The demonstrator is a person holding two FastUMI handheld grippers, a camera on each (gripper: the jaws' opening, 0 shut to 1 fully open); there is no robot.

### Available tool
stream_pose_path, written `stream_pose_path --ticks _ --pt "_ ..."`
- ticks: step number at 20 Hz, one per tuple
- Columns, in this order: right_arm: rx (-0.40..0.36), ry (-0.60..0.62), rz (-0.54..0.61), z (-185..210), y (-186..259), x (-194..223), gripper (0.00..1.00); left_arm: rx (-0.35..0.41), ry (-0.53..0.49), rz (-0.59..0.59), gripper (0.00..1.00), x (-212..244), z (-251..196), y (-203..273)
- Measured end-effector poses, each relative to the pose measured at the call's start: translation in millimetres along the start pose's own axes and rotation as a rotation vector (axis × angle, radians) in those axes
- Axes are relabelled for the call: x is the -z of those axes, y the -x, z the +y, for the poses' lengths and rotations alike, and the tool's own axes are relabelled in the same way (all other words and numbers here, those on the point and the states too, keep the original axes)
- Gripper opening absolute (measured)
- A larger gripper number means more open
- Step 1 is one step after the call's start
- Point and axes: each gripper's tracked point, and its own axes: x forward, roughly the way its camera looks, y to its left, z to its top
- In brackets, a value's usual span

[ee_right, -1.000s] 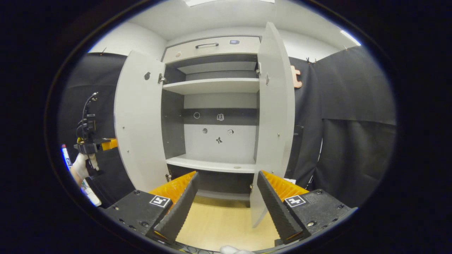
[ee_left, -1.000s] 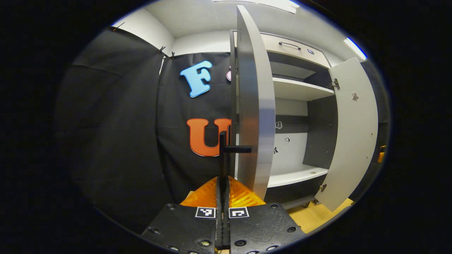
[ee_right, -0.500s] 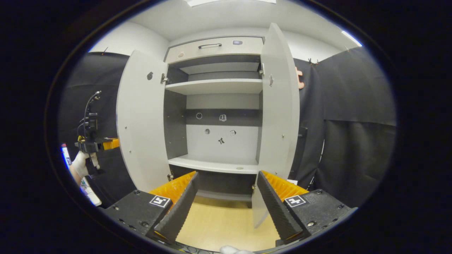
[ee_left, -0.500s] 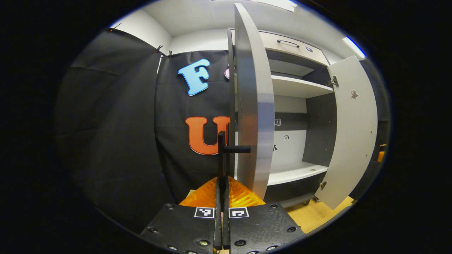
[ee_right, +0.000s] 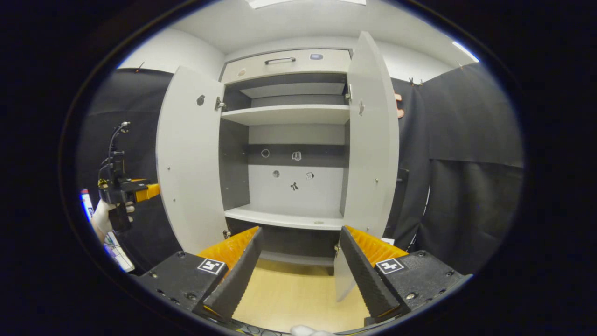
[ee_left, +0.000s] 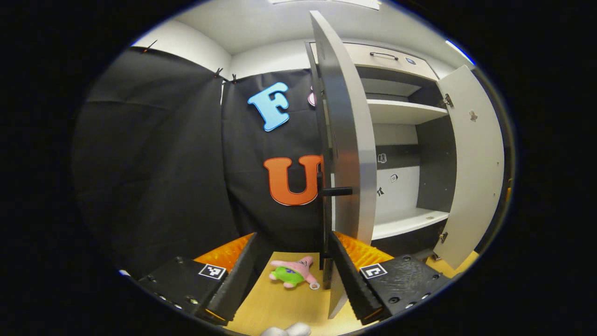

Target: Open the right door of the double-door shoe cabinet with the right hand, and open the left door with the left hand.

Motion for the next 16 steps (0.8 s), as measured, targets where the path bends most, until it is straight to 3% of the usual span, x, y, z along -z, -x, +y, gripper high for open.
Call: stream_pose_path --ticks 2,10,14,16 --pt "-0.003 -0.004 -0.002 1 1 -1 1.0 -0.027 0.009 0.007 0.97 2 9 12" --pt "0.006 0.007 -0.009 1 0 -3 1.0 -0.009 -0.005 -0.029 0.97 -33 -24 63" --pt "0.022 0.006 -0.011 -5 0 -4 1.0 0.027 -0.009 -0.056 1.0 -49 -63 86" --pt "0.032 0.005 -0.013 -9 1 -4 1.0 0.03 -0.026 -0.065 0.97 -50 -82 95"
